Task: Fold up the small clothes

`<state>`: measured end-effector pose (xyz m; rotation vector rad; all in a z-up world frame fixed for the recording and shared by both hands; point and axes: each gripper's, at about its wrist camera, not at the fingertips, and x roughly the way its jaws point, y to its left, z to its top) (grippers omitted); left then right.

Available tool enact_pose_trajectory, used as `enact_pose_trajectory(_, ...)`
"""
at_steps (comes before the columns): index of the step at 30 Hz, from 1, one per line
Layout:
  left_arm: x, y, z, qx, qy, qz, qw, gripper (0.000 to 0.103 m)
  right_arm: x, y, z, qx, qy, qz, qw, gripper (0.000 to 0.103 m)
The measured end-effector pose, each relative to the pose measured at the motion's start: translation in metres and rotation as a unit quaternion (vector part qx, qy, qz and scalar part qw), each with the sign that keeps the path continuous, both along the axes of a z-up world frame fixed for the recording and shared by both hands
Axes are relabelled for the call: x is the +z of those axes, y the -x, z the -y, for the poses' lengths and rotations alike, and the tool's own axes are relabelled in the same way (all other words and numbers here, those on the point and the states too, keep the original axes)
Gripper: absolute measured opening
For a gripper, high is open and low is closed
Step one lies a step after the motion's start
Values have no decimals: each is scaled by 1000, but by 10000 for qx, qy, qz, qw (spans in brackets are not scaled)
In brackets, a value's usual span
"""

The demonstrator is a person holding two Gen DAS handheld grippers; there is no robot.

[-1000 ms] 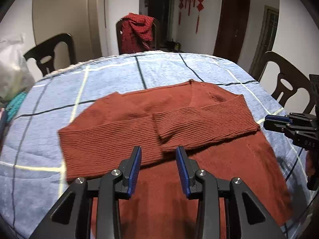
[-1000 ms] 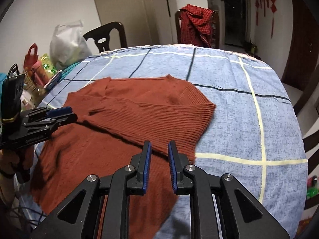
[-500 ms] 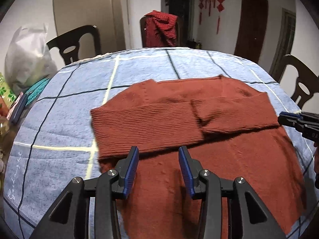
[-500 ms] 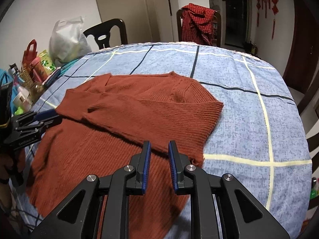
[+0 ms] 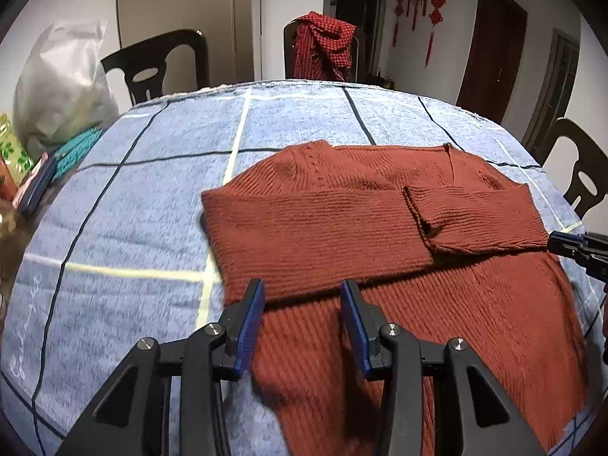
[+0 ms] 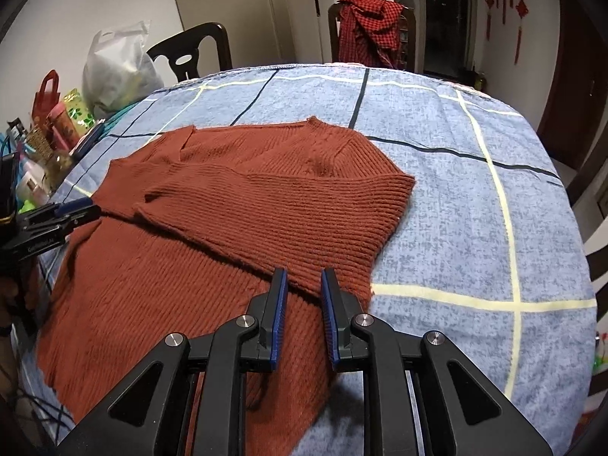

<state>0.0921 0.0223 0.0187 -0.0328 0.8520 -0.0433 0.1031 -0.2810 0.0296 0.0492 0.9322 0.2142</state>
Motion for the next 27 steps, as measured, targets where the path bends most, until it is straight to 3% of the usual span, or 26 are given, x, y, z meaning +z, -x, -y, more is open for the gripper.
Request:
enact_pose_trajectory(5,2,27,-6,-86,176,-53,9998,44,7,23,5,142,-461,-8,9988,20)
enact_pose_trajectory(7,0,39,-10,-76,314,-98,9994,44,6,35,9,101,-642,-90,9978,41)
enact_pose_trajectory(8,-2,47,-12,-60,409,-139,9990,44,5,40,12,85,-742,-128,9971,43)
enact_pose_trajectory(15,-11,93,-14,-93,1049,-333,9939,45,-16,81,22,-19,-1264,-572,9903,43)
enact_pose_trajectory(27,-15,143,-2,-130,1593,-256,9868,48,-24,130,6,38,-2207,-515,9740,43)
